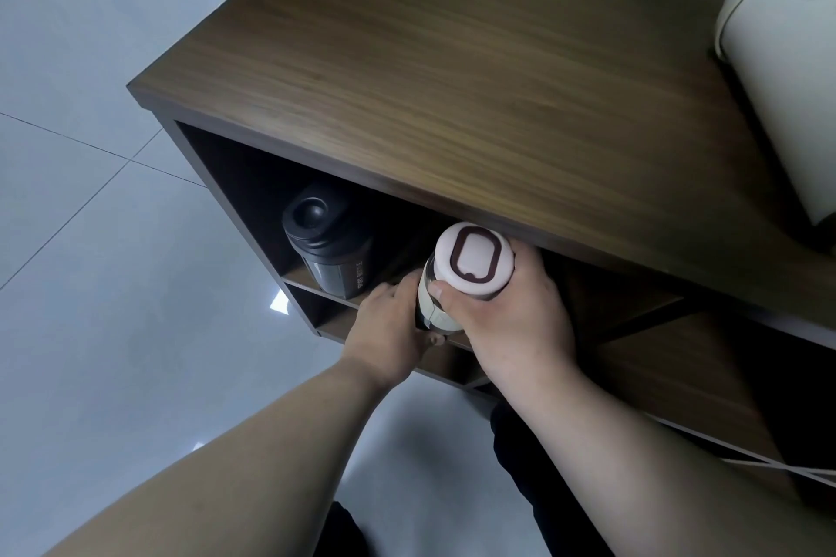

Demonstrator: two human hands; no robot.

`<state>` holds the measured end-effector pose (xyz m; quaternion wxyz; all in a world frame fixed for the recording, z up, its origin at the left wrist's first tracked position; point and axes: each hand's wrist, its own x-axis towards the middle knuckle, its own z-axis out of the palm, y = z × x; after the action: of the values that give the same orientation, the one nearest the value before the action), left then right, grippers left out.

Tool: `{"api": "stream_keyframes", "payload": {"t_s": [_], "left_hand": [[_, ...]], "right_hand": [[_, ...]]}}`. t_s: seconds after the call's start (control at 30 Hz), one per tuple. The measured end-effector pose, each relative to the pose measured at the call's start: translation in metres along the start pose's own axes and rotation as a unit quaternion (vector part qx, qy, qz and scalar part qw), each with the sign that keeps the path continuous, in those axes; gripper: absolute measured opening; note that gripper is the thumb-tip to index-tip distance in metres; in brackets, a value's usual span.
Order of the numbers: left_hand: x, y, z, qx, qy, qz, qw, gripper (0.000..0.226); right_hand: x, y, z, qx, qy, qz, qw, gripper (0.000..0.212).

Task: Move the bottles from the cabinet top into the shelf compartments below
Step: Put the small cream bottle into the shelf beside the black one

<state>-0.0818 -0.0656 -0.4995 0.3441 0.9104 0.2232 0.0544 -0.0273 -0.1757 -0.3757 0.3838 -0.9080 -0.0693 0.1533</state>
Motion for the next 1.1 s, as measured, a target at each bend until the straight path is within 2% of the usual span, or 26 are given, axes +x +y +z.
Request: {"api": "stream_keyframes", "payload": {"t_s": [0.47, 0.53, 0.63, 0.7, 0.77, 0.83, 0.93, 1.0, 1.1], "left_hand": [[0.000, -0.004, 0.000, -0.008, -0.013, 0.002, 1.000, 0.062], [0.000, -0.006, 0.001, -0.017, -0.023, 0.000, 1.000, 0.071], [-0.003, -0.012, 0.000, -0.037, -0.064, -0.019, 0.997, 0.101], [-0.008, -0.018, -0.005, -0.055, -0.093, -0.036, 0.993, 0.117], [-0.017, -0.018, -0.015, -0.077, -0.118, -0.056, 0.989, 0.123], [-0.030, -0.011, -0.028, -0.079, -0.142, -0.064, 0.985, 0.115], [-0.060, 0.010, -0.053, -0.046, -0.187, -0.078, 0.978, 0.081], [-0.081, 0.029, -0.070, -0.056, -0.210, -0.072, 0.973, 0.062], [-0.108, 0.063, -0.095, -0.051, -0.214, -0.031, 0.975, 0.032]], "right_hand": [[0.003, 0.008, 0.007, -0.001, 0.015, -0.013, 1.000, 0.080], [0.003, 0.010, 0.007, 0.004, 0.011, -0.019, 1.000, 0.084], [-0.002, 0.018, 0.006, 0.009, -0.004, -0.018, 1.000, 0.098], [-0.013, 0.023, 0.004, -0.038, -0.009, -0.027, 0.999, 0.112], [-0.027, 0.029, -0.003, -0.104, -0.042, -0.015, 0.994, 0.119], [-0.041, 0.034, -0.017, -0.094, -0.125, 0.044, 0.987, 0.101], [-0.064, 0.035, -0.045, -0.039, -0.224, 0.069, 0.971, 0.065], [-0.082, 0.026, -0.071, -0.002, -0.217, 0.046, 0.975, 0.053], [-0.109, 0.012, -0.123, 0.043, -0.114, -0.050, 0.991, 0.019]]}}
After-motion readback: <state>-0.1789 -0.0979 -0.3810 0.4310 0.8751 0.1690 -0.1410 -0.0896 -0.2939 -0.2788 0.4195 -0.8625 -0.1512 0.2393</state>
